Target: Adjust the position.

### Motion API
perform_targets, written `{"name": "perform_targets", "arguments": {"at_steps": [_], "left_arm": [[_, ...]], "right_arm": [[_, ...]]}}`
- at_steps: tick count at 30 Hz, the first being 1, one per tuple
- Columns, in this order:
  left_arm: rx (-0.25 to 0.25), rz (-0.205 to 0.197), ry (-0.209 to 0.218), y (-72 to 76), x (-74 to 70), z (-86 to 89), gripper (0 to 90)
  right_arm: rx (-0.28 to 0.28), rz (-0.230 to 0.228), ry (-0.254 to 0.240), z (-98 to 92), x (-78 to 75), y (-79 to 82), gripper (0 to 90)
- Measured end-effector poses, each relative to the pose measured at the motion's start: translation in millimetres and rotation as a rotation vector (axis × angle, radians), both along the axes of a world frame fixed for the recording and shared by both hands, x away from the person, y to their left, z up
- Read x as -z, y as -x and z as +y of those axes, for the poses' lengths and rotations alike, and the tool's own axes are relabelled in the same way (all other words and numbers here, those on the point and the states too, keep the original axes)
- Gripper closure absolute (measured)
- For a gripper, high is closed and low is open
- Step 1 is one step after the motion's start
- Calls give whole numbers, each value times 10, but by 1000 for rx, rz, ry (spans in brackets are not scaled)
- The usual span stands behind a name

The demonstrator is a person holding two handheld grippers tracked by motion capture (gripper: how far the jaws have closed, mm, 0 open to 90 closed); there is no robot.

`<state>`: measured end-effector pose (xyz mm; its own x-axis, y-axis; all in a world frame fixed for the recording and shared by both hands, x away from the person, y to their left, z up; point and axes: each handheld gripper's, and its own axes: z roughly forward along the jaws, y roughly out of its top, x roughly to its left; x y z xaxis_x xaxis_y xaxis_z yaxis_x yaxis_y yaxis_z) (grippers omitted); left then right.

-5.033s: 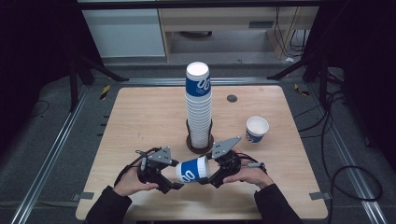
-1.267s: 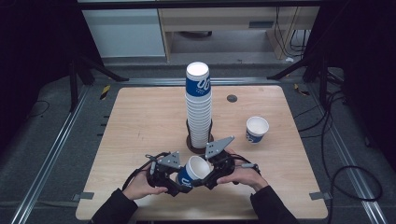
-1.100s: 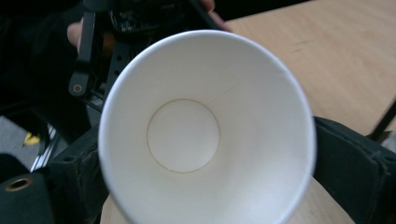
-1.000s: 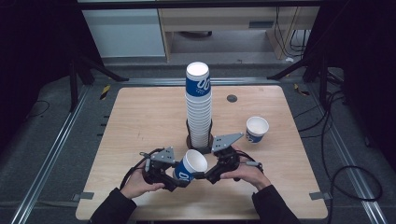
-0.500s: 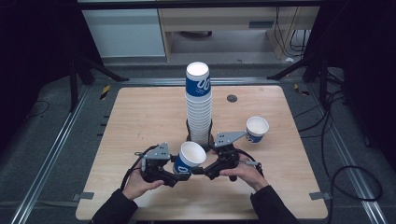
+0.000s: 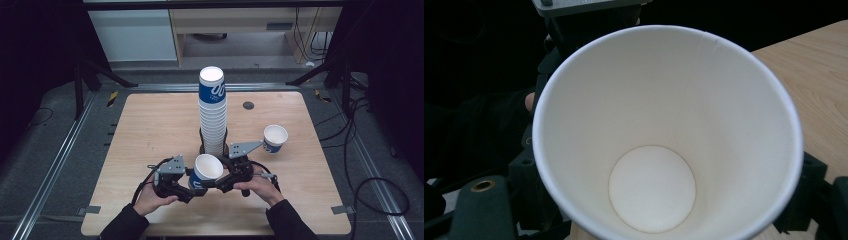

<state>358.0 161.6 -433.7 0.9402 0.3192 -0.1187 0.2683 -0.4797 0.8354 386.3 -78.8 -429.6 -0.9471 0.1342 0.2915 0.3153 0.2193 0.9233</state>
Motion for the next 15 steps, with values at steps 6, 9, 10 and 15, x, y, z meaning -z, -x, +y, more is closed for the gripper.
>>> {"name": "perform_targets", "arguments": {"at_steps": [6,9,10,15], "left_arm": [[-13,7,-5,-16,5,26,255],[-23,21,-15,-45,33,59,240],[-25,21,-19,-52,41,68,234],[-56,34,-55,-104,94,141,215]], "right_arm": [[16,-29,10,-4,-18,13,200],[44,-47,10,-63,-55,5,200],[54,-52,10,-89,-68,0,200],[124,-78,11,-239,-130,-31,201]]}}
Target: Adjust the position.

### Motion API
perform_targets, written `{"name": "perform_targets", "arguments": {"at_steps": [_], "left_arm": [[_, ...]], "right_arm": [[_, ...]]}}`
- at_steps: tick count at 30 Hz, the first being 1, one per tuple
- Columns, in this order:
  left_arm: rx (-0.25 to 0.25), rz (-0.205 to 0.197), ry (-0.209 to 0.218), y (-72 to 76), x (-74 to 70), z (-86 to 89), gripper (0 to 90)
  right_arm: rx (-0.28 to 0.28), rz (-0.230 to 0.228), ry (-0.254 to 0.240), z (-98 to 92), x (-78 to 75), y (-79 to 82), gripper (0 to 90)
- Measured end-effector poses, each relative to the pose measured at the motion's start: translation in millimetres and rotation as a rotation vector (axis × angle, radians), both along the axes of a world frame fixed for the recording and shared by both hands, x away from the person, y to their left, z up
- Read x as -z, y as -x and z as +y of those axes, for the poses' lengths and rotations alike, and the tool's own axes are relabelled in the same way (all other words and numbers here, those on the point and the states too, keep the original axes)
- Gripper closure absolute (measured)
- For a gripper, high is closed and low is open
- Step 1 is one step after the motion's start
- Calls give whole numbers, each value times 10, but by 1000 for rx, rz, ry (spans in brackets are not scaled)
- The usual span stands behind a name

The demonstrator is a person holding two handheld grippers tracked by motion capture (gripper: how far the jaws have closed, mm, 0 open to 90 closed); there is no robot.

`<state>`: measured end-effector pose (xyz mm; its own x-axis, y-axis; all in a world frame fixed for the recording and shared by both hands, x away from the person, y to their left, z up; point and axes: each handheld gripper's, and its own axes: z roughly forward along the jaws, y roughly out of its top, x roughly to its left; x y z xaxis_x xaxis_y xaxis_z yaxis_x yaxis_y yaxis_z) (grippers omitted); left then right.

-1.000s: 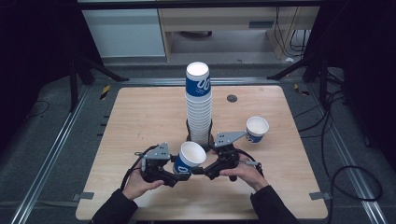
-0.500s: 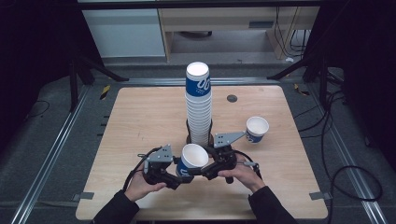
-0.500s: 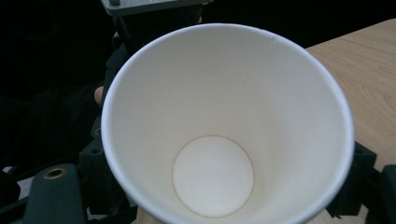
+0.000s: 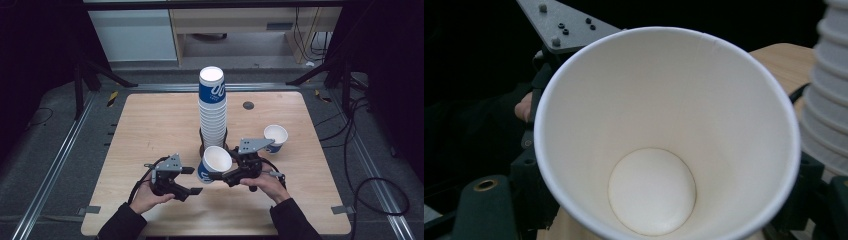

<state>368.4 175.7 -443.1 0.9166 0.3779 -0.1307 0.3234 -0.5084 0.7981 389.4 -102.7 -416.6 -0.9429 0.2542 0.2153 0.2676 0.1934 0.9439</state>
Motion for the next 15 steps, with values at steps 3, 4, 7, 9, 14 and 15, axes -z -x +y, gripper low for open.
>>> {"name": "perform_targets", "arguments": {"at_steps": [3,4,7,9,14,15], "left_arm": [[-33,2,-1,-33,2,64,210],[-45,-1,0,-42,-3,88,208],[-90,-3,12,-77,-17,161,203],[-122,-1,17,-101,-24,208,198],[-199,-1,31,-159,-42,350,191],[-207,1,33,-165,-43,366,183]], "right_arm": [[44,-7,0,-98,-21,-17,202],[60,-10,2,-129,-27,-22,202],[110,-18,13,-212,-42,-30,202],[140,-22,25,-261,-46,-32,202],[217,-26,46,-379,-68,-37,202],[236,-28,55,-400,-72,-36,202]]}}
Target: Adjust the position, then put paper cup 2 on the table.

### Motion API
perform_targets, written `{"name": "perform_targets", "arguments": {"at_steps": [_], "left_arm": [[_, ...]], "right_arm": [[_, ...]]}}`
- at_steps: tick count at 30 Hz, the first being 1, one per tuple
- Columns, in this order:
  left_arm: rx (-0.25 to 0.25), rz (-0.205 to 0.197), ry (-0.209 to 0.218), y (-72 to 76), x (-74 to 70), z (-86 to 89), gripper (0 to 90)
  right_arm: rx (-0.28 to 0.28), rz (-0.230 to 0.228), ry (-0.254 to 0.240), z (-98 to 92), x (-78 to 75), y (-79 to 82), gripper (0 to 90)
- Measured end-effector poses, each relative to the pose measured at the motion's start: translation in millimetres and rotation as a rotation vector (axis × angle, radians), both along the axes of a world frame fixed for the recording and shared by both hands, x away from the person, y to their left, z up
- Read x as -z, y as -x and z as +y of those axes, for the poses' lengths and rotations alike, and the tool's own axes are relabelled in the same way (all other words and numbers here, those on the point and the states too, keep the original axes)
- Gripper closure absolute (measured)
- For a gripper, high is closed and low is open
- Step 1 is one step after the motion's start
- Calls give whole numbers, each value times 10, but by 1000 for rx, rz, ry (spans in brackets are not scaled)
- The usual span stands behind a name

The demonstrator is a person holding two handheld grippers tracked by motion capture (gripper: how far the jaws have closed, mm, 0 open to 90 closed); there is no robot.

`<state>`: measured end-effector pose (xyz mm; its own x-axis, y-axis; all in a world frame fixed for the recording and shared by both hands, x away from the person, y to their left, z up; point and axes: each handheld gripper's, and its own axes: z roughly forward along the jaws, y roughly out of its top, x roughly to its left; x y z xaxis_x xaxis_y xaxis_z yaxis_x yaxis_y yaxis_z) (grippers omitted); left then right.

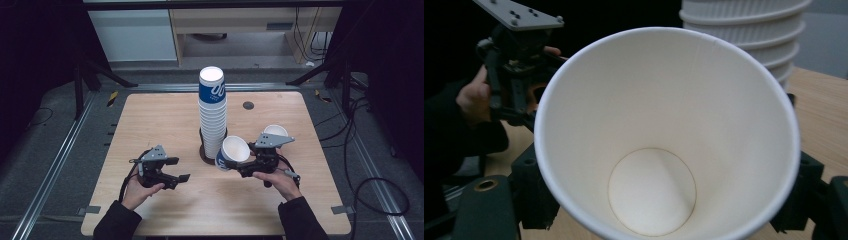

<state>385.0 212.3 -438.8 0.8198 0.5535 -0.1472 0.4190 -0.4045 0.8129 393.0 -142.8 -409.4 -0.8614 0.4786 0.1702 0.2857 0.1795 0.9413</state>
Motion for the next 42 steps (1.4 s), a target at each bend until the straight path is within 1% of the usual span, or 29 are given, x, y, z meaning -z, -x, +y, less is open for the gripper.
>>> {"name": "perform_targets", "arguments": {"at_steps": [4,8,10,13,14,18,19,22,26,29,31,34,37,38,40,42], "left_arm": [[-49,4,-3,-37,-1,82,171],[-96,9,-8,-77,15,140,170],[-102,15,-12,-92,20,160,170],[-123,11,-21,-104,22,196,168],[-127,11,-19,-104,21,201,166],[-151,6,-20,-114,7,250,164],[-155,6,-18,-120,8,263,163],[-175,15,-26,-133,15,291,164],[-192,18,-23,-144,19,332,163],[-201,17,-22,-149,20,353,163],[-203,19,-19,-147,15,360,164],[-204,11,-16,-133,-6,360,164],[-206,8,-14,-125,-18,366,164],[-206,8,-14,-125,-18,366,164],[-210,12,-10,-131,-10,370,164],[-212,14,-16,-136,-2,377,163]], "right_arm": [[58,-5,35,-72,7,-7,202],[121,4,80,-145,18,2,202],[147,4,114,-173,22,15,202],[178,14,138,-241,35,31,202],[190,10,154,-263,37,37,202],[217,17,158,-323,39,69,202],[226,15,163,-342,40,75,202],[263,28,184,-409,35,87,202],[308,39,209,-491,30,106,202],[332,47,213,-556,43,134,201],[347,55,225,-607,63,167,201],[371,66,233,-664,73,198,201],[396,65,229,-710,76,207,201],[396,65,229,-710,76,207,201],[409,70,225,-771,104,241,201],[423,77,231,-811,147,265,201]]}}
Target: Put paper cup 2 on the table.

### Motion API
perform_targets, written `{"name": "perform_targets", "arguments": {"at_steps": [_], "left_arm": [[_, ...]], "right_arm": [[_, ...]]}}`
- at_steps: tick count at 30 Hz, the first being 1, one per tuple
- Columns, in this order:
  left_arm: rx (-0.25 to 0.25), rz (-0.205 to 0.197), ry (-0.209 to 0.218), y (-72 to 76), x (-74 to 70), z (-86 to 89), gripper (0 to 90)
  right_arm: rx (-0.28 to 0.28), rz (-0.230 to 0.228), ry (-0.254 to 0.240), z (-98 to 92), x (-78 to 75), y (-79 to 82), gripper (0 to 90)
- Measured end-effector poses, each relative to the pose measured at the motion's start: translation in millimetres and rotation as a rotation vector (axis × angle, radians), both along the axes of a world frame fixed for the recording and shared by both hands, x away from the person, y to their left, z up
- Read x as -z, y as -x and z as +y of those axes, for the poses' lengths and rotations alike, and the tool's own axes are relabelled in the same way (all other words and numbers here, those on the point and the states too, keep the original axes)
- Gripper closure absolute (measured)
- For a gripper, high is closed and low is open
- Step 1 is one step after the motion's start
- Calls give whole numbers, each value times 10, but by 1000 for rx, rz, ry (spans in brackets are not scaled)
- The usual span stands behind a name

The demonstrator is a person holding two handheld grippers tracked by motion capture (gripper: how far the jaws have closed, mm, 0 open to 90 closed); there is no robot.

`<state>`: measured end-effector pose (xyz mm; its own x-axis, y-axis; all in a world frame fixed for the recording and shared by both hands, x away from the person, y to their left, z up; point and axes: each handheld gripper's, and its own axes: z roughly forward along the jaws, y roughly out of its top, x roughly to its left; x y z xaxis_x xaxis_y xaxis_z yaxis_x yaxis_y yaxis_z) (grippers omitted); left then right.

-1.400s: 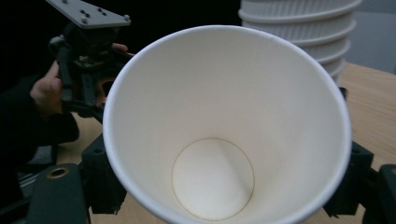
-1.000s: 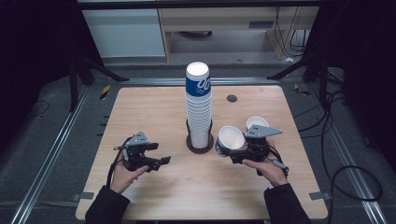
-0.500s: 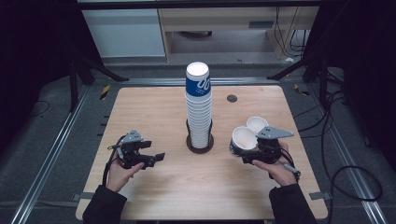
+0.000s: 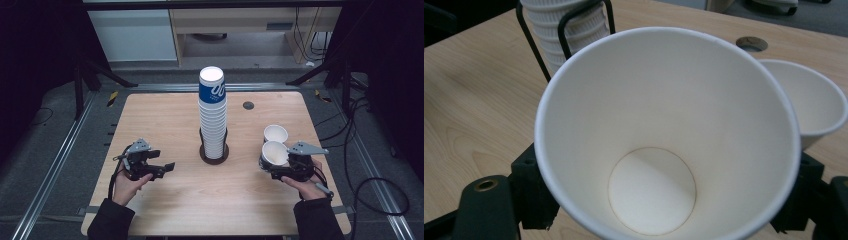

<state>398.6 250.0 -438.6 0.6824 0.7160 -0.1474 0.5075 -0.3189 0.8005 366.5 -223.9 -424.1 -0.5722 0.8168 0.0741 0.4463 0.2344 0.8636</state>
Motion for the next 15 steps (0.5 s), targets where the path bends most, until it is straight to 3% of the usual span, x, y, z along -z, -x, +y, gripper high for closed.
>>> {"name": "perform_targets", "arguments": {"at_steps": [7,15], "left_arm": [[-9,1,-10,-4,15,9,163],[-13,12,-19,-23,53,0,161]], "right_arm": [[28,40,21,-71,129,37,200],[45,72,52,-93,262,-30,199]]}}
